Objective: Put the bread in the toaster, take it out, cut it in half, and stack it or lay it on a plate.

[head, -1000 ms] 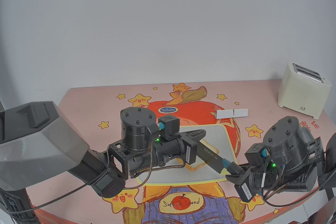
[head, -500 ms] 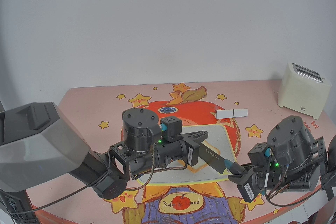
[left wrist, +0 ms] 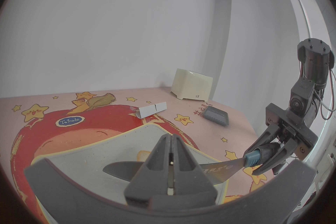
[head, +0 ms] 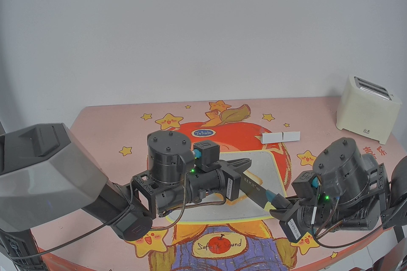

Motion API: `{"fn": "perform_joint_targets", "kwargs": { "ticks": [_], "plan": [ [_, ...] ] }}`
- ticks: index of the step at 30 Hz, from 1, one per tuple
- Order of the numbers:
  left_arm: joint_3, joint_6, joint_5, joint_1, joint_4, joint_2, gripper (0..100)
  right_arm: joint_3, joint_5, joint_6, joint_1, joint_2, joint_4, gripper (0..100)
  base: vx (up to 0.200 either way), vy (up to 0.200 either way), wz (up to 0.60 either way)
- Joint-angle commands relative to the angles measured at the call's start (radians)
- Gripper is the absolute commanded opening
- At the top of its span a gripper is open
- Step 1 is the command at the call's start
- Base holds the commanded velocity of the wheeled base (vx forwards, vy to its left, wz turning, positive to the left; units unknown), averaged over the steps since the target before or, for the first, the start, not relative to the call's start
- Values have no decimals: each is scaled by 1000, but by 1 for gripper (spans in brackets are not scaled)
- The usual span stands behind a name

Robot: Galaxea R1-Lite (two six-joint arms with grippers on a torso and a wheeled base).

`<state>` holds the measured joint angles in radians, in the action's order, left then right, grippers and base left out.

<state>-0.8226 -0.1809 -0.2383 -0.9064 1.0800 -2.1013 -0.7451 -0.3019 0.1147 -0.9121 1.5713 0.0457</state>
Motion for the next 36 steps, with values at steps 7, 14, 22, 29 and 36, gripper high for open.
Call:
{"fn": "perform_joint_targets", "kwargs": {
  "ticks": [7,14,22,29,36],
  "plan": [
    [0,0,1,-2,1,-2,0,38,1,-3,1,-48,9,0,0,0,0],
    [0,0,4,-2,1,-2,0,32,3,-3,1,-17,0,0,0,0,0],
    [5,1,5,-2,3,-2,0,-8,3,-3,-1,32,-1,0,0,0,0],
    [6,0,5,-2,3,0,0,-23,1,0,-4,49,-1,0,0,0,0],
    [8,1,5,-2,3,1,0,-10,-2,0,-2,3,2,0,0,0,0]
  ]
}}
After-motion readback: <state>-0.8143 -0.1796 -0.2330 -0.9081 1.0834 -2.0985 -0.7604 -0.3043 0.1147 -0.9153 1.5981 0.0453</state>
